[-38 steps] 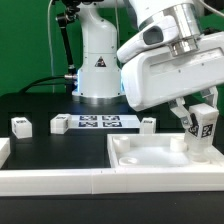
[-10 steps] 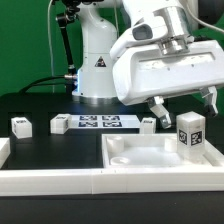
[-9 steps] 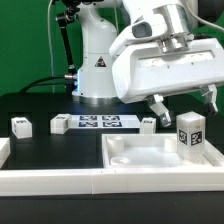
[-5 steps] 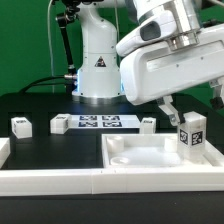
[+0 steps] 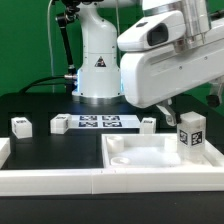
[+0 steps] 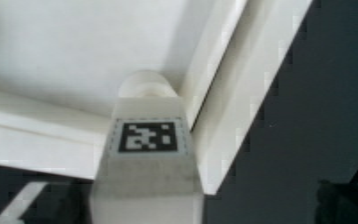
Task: Assemble square table
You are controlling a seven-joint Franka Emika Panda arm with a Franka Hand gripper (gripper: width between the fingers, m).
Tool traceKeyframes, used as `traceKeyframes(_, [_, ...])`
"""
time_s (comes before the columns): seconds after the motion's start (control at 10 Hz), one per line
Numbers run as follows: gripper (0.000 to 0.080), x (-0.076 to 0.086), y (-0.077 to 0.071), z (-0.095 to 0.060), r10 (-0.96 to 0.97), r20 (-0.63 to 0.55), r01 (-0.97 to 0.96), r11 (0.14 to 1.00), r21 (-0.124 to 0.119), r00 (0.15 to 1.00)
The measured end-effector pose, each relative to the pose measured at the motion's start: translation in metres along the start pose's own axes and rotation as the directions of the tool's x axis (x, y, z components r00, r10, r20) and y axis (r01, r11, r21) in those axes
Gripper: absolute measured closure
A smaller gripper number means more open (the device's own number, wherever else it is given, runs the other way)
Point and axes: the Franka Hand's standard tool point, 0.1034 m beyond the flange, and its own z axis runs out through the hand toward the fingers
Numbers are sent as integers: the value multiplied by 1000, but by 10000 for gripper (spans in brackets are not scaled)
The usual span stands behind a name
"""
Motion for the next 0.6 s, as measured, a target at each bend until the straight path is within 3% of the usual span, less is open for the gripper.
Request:
traceKeyframes(0.2, [151, -1, 2, 1, 15, 1, -15, 1000, -7, 1000])
traceKeyframes(0.4, [151, 1, 5, 2, 65, 0, -65, 997, -45, 998])
traceKeyframes(0.6, [151, 0, 5, 7, 63, -1, -63, 997, -46, 998])
